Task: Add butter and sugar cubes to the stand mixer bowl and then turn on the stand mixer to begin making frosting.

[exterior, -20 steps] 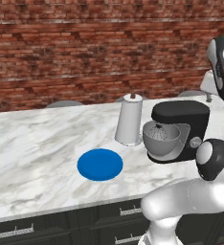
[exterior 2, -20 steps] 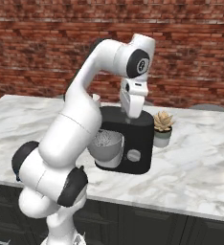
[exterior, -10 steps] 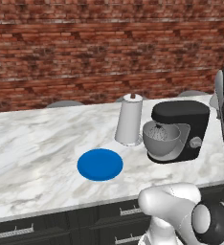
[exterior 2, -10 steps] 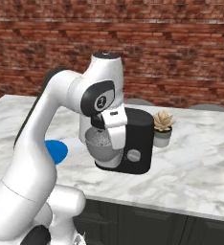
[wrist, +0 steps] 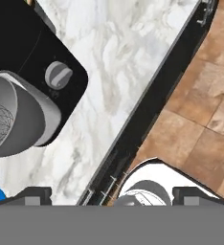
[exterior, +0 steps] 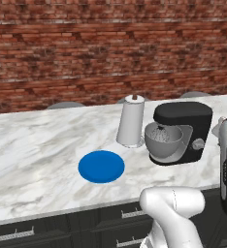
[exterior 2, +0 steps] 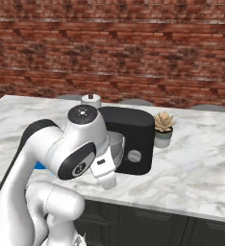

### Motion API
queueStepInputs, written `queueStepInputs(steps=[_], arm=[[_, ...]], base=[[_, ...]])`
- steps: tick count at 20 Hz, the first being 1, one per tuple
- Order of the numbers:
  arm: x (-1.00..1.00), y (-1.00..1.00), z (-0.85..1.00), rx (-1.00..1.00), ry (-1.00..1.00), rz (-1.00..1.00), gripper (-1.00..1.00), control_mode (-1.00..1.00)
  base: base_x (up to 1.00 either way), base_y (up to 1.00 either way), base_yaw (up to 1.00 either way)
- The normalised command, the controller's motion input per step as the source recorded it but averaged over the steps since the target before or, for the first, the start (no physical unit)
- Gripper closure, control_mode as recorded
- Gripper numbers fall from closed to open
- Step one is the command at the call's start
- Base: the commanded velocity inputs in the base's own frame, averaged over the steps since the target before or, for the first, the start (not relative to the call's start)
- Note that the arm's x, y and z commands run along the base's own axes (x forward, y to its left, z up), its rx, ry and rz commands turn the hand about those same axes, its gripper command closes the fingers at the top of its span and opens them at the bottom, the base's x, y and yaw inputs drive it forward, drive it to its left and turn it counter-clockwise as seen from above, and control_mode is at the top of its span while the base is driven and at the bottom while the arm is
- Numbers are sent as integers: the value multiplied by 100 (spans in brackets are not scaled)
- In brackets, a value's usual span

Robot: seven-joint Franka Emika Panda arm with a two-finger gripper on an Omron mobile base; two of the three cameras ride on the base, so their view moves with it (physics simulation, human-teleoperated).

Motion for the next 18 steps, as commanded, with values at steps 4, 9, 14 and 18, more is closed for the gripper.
queueStepInputs(steps=[4, 9, 14, 18], arm=[[2, -4, -2, 0, -17, 0, -100, -100], [1, -25, -6, -11, -21, 5, -100, -100], [0, -32, 0, -21, -23, 18, -100, -100], [0, -23, 0, -29, -15, 25, -100, -100]], base=[[0, 0, 0], [0, 0, 0], [0, 0, 0], [0, 0, 0]])
